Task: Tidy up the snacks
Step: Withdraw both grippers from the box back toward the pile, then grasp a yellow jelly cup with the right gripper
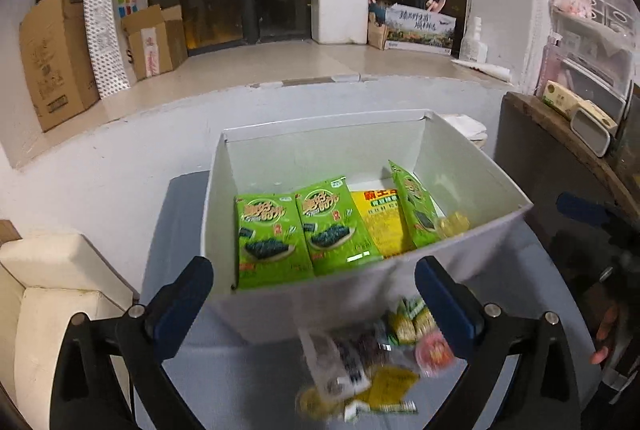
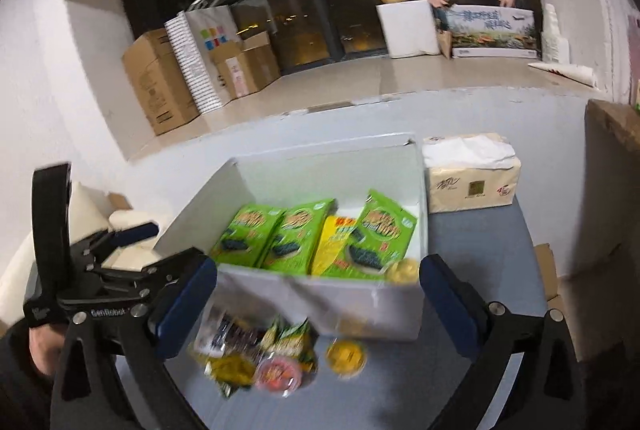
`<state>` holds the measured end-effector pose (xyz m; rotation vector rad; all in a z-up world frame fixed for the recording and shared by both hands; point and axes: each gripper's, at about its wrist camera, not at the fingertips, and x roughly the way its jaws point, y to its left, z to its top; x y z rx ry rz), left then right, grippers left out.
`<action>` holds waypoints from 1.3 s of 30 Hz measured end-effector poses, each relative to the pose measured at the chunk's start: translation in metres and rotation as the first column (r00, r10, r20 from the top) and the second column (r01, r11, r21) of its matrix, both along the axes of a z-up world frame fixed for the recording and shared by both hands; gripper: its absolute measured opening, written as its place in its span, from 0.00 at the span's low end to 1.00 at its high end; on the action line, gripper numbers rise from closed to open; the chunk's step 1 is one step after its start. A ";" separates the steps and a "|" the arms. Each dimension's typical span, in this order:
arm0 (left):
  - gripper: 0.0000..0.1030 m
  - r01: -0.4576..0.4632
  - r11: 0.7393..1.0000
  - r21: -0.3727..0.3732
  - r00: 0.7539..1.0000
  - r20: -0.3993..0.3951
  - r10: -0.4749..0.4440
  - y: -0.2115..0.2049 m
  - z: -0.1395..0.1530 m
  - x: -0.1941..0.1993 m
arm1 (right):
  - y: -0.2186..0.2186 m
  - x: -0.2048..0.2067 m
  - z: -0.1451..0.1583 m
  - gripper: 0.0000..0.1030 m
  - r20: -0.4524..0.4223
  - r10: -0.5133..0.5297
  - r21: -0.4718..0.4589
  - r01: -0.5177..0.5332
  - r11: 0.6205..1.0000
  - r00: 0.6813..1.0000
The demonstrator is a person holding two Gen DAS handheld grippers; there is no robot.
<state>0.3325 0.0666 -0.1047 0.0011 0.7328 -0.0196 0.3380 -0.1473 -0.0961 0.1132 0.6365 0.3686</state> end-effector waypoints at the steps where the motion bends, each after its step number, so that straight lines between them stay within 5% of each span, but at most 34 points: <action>1: 1.00 0.000 1.000 -0.013 1.000 0.002 0.000 0.000 0.001 -0.011 | 0.003 -0.008 -0.003 1.00 -0.008 0.001 -0.025 -0.001 1.000 1.000; 12: 1.00 -0.061 0.995 -0.075 0.998 -0.029 0.059 -0.007 -0.033 -0.103 | 0.020 -0.073 -0.054 1.00 -0.055 -0.012 -0.147 0.004 0.989 0.998; 29: 1.00 -0.097 0.993 -0.066 0.995 -0.033 0.095 -0.010 -0.046 -0.126 | 0.016 0.011 -0.096 0.99 -0.159 -0.141 -0.143 0.118 0.983 0.977; 32: 1.00 -0.097 0.994 -0.045 0.995 -0.041 0.095 -0.011 -0.050 -0.122 | 0.023 0.024 -0.106 0.80 -0.181 -0.154 -0.182 0.121 0.976 0.971; 33: 1.00 -0.098 0.994 -0.042 0.994 -0.042 0.096 -0.011 -0.051 -0.121 | 0.025 0.028 -0.110 0.61 -0.200 -0.163 -0.200 0.123 0.972 0.966; 36: 1.00 -0.100 0.994 -0.044 0.994 -0.050 0.097 -0.009 -0.055 -0.118 | 0.026 0.038 -0.121 0.38 -0.237 -0.150 -0.207 0.101 0.973 0.960; 39: 1.00 -0.104 0.993 -0.050 0.993 -0.054 0.101 -0.007 -0.058 -0.117 | 0.022 0.037 -0.122 0.38 -0.224 -0.145 -0.185 0.105 0.977 0.964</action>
